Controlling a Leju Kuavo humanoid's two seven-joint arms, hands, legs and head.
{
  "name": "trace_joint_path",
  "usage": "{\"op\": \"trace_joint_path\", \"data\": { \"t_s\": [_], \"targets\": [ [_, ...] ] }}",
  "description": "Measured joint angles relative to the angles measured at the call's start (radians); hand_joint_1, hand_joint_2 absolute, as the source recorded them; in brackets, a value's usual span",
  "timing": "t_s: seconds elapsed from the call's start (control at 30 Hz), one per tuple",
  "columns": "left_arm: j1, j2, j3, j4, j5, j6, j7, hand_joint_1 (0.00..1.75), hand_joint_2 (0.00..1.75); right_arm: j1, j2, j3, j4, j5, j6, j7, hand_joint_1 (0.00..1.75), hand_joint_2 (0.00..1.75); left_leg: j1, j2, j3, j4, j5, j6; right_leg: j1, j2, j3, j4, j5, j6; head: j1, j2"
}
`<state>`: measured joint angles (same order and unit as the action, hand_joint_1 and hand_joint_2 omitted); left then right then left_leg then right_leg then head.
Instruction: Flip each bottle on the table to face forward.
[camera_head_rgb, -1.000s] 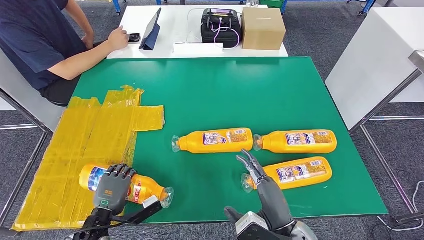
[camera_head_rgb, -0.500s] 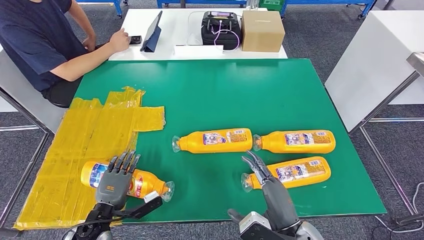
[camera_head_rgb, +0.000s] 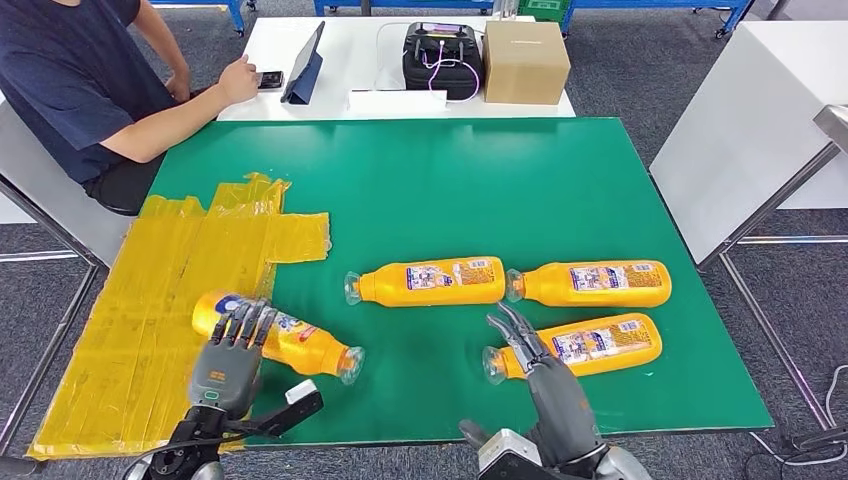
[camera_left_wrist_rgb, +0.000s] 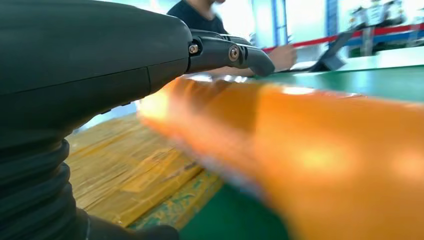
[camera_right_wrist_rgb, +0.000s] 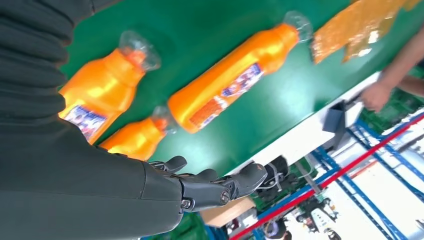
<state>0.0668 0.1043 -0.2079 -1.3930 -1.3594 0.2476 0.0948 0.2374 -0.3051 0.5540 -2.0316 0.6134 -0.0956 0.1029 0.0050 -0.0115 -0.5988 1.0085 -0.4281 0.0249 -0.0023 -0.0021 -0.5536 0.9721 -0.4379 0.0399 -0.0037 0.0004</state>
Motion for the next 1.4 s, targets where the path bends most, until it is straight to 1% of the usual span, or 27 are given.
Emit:
{"op": "trace_joint_path", "data": {
  "t_s": [0.1,0.2,0.27,0.43,0.53,0.57,0.63,0.67,0.73,0.8,0.87,0.93,1.0,1.07,1.13,1.2,1.33,1.4],
  "targets": [
    [0.017,0.001,0.002,-0.034,0.036,-0.019,0.005,0.00,0.00,0.034,-0.044,-0.014,-0.015,0.034,-0.021,0.032,0.00,1.75,0.000,0.000,-0.002,0.000,0.001,0.001,0.000,0.000,0.004,0.000,0.001,0.001,0.000,0.000],
    [0.038,0.002,0.011,-0.079,0.050,-0.036,0.018,0.00,0.00,0.088,-0.105,-0.039,-0.033,0.050,-0.052,0.073,0.00,1.75,-0.001,0.000,-0.003,0.000,0.000,0.001,-0.001,0.000,0.002,0.000,0.001,0.001,0.000,0.000],
    [0.050,0.003,0.017,-0.104,0.033,-0.046,0.039,0.00,0.00,0.129,-0.148,-0.057,-0.045,0.061,-0.077,0.103,0.00,1.75,-0.002,0.000,-0.005,0.000,0.000,0.001,-0.002,0.000,0.001,0.000,0.001,0.001,0.000,0.000],
    [0.069,0.013,0.020,-0.140,-0.073,-0.073,0.112,0.00,0.00,0.236,-0.256,-0.097,-0.092,0.094,-0.154,0.172,0.00,1.75,-0.002,0.001,-0.007,0.000,0.000,0.001,-0.002,0.000,-0.002,0.000,0.001,0.001,0.000,0.000],
    [0.091,0.015,0.020,-0.173,-0.054,-0.057,0.119,0.00,0.00,0.277,-0.292,-0.105,-0.118,0.134,-0.179,0.217,0.00,1.75,-0.002,0.002,-0.007,0.000,-0.001,0.001,-0.002,0.000,-0.003,0.000,0.001,0.001,0.000,0.000],
    [0.101,0.010,0.022,-0.192,-0.020,-0.041,0.110,0.00,0.00,0.292,-0.303,-0.104,-0.128,0.156,-0.191,0.244,0.00,1.75,-0.002,0.002,-0.007,0.000,0.000,0.001,-0.002,0.001,-0.003,0.000,0.001,0.001,0.000,0.000],
    [0.123,-0.009,0.034,-0.244,0.107,-0.010,0.061,0.00,0.00,0.323,-0.332,-0.101,-0.148,0.210,-0.230,0.315,0.00,1.75,-0.001,0.002,-0.008,0.000,0.000,0.001,-0.002,0.000,-0.003,0.000,0.001,0.001,0.000,0.000],
    [0.134,-0.022,0.044,-0.275,0.200,-0.006,0.022,0.00,0.00,0.339,-0.350,-0.099,-0.158,0.232,-0.254,0.354,0.00,1.75,-0.001,0.002,-0.008,0.000,-0.001,0.001,-0.002,0.000,-0.003,0.000,0.001,0.001,0.000,0.000],
    [0.151,-0.051,0.070,-0.336,0.426,-0.047,-0.063,0.00,0.00,0.368,-0.394,-0.100,-0.173,0.243,-0.300,0.410,0.00,1.75,-0.002,0.002,-0.009,0.000,-0.001,0.001,-0.002,0.000,-0.003,0.000,0.001,0.001,0.000,0.000],
    [0.161,-0.077,0.098,-0.381,0.648,-0.126,-0.137,0.00,0.00,0.391,-0.439,-0.113,-0.177,0.201,-0.320,0.416,0.00,1.75,-0.002,0.002,-0.009,0.000,-0.001,0.002,-0.002,0.001,-0.004,0.000,0.001,0.001,0.000,0.000],
    [0.165,-0.100,0.130,-0.404,0.837,-0.216,-0.189,0.00,0.00,0.403,-0.463,-0.148,-0.167,0.144,-0.286,0.364,0.00,1.75,-0.003,0.002,-0.009,0.000,-0.001,0.002,-0.003,0.001,-0.003,0.000,0.001,0.001,0.000,0.000],
    [0.170,-0.114,0.157,-0.412,1.007,-0.309,-0.220,0.00,0.00,0.396,-0.456,-0.213,-0.134,0.110,-0.188,0.265,0.00,1.75,-0.003,0.002,-0.008,0.000,-0.001,0.002,-0.003,0.001,-0.003,0.000,0.001,0.001,0.000,0.000],
    [0.176,-0.117,0.169,-0.413,1.133,-0.381,-0.233,0.00,0.00,0.370,-0.422,-0.298,-0.085,0.103,-0.068,0.161,0.00,1.75,-0.003,0.003,-0.007,0.000,-0.001,0.002,-0.002,0.001,-0.003,0.000,0.001,0.001,0.000,0.000],
    [0.182,-0.118,0.175,-0.413,1.216,-0.427,-0.241,0.00,0.00,0.333,-0.380,-0.374,-0.034,0.113,0.024,0.089,0.00,1.75,-0.002,0.003,-0.007,0.001,0.000,0.002,-0.002,0.001,-0.003,0.000,0.001,0.001,0.000,0.000],
    [0.187,-0.118,0.177,-0.413,1.267,-0.453,-0.248,0.00,0.00,0.283,-0.339,-0.428,0.022,0.132,0.090,0.046,0.00,1.75,-0.002,0.003,-0.007,0.001,0.000,0.002,-0.002,0.001,-0.003,0.000,0.001,0.001,0.000,0.000],
    [0.191,-0.117,0.177,-0.413,1.290,-0.465,-0.255,0.00,0.00,0.226,-0.300,-0.464,0.085,0.157,0.137,0.021,0.00,1.75,-0.002,0.004,-0.007,0.001,0.000,0.002,-0.002,0.001,-0.003,0.000,0.001,0.001,0.000,0.000],
    [0.192,-0.116,0.175,-0.413,1.300,-0.468,-0.261,0.00,0.00,0.112,-0.239,-0.483,0.194,0.205,0.179,0.007,0.00,1.75,-0.002,0.003,-0.007,0.001,0.000,0.002,-0.002,0.001,-0.003,0.000,0.001,0.001,0.000,0.000],
    [0.191,-0.114,0.173,-0.413,1.304,-0.469,-0.261,0.00,0.87,0.060,-0.213,-0.481,0.241,0.222,0.195,0.004,0.00,1.75,-0.002,0.003,-0.007,0.001,0.000,0.002,-0.002,0.001,-0.003,0.000,0.001,0.001,0.000,0.000]
  ]
}}
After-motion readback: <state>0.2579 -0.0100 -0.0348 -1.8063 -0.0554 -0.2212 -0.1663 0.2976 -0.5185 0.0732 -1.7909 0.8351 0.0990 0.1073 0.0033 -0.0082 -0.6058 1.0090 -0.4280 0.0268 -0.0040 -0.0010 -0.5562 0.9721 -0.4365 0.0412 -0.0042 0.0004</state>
